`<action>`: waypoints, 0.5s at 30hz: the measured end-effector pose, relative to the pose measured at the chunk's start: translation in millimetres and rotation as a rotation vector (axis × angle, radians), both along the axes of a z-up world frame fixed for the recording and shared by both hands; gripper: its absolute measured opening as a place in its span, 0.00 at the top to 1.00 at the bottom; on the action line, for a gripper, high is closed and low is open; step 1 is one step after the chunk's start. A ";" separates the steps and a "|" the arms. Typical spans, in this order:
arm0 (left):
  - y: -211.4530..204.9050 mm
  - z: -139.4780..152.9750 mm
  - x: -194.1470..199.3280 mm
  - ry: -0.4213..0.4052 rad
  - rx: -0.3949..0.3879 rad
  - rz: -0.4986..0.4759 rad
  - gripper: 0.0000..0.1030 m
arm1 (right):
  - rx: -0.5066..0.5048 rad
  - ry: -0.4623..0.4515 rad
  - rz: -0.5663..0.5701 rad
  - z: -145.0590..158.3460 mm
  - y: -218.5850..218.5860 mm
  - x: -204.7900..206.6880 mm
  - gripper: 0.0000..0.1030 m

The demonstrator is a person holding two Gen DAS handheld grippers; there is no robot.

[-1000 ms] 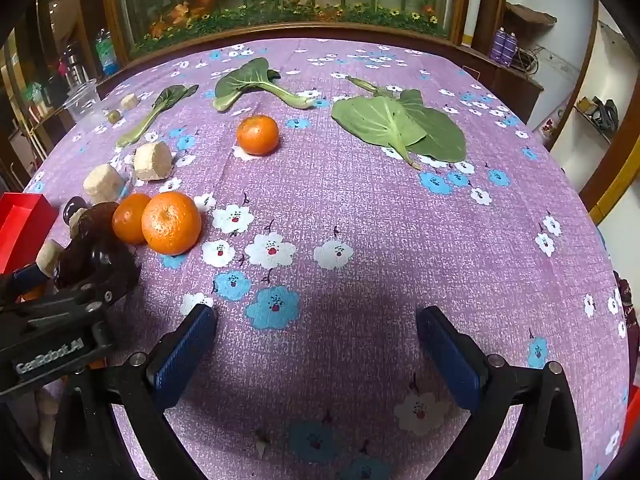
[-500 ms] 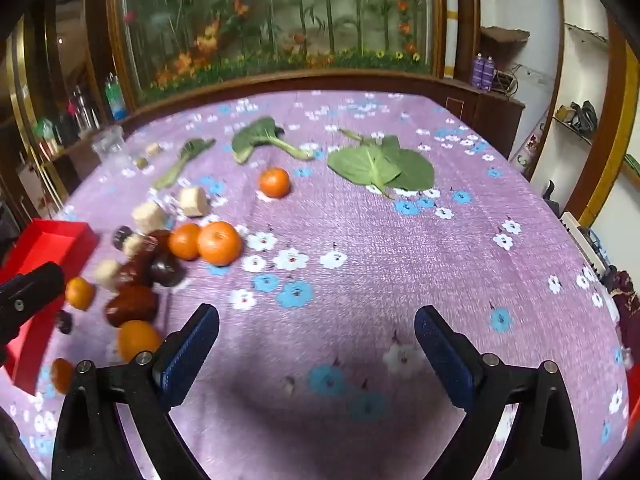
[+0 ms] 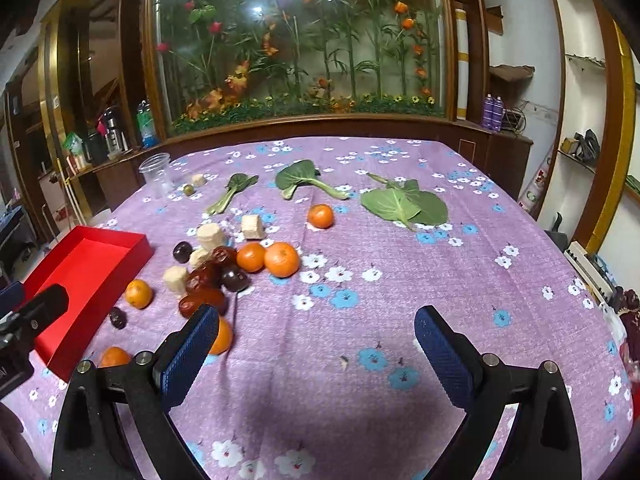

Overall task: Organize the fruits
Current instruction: 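Move both grippers toward the oranges on the table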

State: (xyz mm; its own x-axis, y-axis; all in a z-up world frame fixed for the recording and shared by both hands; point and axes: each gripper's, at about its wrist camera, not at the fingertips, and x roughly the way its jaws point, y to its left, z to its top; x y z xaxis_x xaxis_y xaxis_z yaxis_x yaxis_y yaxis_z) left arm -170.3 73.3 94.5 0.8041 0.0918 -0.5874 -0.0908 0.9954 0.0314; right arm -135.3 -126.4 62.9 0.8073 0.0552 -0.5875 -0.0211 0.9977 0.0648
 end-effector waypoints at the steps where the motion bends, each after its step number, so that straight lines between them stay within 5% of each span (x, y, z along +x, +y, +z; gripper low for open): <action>1: 2.2 -1.4 -1.0 0.002 0.002 0.006 0.10 | -0.005 0.005 0.009 -2.1 2.5 -1.3 0.03; 15: 13.2 -15.2 -6.7 0.041 -0.027 -0.041 0.10 | -0.006 0.017 0.102 -11.1 20.8 -7.1 0.03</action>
State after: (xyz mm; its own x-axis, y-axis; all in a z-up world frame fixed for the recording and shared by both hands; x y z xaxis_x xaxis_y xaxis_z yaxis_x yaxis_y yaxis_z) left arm -177.0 86.5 79.3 0.7819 0.0427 -0.6219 -0.0487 0.9988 0.0074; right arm -142.4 -105.6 51.9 0.7879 0.1329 -0.6013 -0.1216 0.9908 0.0597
